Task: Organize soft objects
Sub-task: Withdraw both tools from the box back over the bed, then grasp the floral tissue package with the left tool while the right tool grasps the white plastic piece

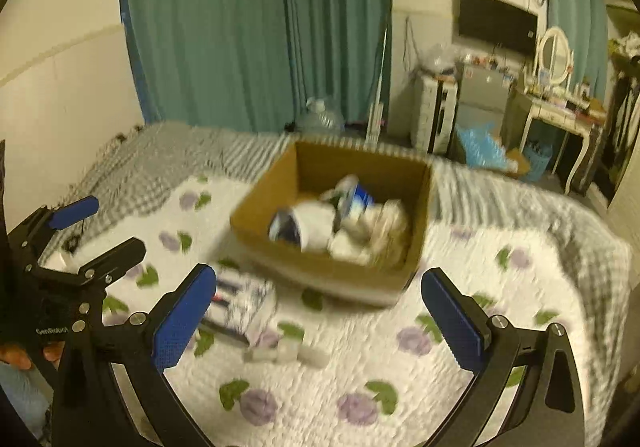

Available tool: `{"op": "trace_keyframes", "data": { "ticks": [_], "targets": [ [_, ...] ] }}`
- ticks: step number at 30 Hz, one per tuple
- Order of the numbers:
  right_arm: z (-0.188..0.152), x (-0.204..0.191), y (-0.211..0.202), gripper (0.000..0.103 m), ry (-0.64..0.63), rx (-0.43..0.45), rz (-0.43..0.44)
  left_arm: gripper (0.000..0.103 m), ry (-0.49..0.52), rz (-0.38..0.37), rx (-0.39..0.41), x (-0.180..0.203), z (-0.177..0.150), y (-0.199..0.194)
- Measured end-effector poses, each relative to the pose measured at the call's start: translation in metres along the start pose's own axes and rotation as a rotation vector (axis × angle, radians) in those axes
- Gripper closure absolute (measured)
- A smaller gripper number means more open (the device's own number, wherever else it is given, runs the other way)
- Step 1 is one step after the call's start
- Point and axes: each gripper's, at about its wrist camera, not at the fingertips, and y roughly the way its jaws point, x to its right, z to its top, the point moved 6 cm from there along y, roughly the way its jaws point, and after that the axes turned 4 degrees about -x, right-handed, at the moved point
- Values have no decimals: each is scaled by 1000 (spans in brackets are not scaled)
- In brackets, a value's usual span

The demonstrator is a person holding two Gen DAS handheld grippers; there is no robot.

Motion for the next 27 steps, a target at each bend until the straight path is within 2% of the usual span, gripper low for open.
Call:
{"op": "trace_keyframes", "data": {
  "ticks": [3,8,13,20,23,27],
  "targets": [
    [-23,-3,37,0,0,-77,27,0,-23,2,-66,0,-24,26],
    [-47,-5,85,0,-12,-141,26,0,9,19,-153,6,-58,54],
    [-76,0,132,15,27,-250,55,0,19,21,-212,5,-75,69],
    [-98,-4,161,19,59,-329,128,0,-25,3,-266,-1,-83,81],
    [-106,-8,164,21,40,-354,119,0,-25,14,-266,-2,-85,83],
    [-113,-12,161,37,22,-351,109,0,-8,12,-266,0,-86,83]
  ]
}}
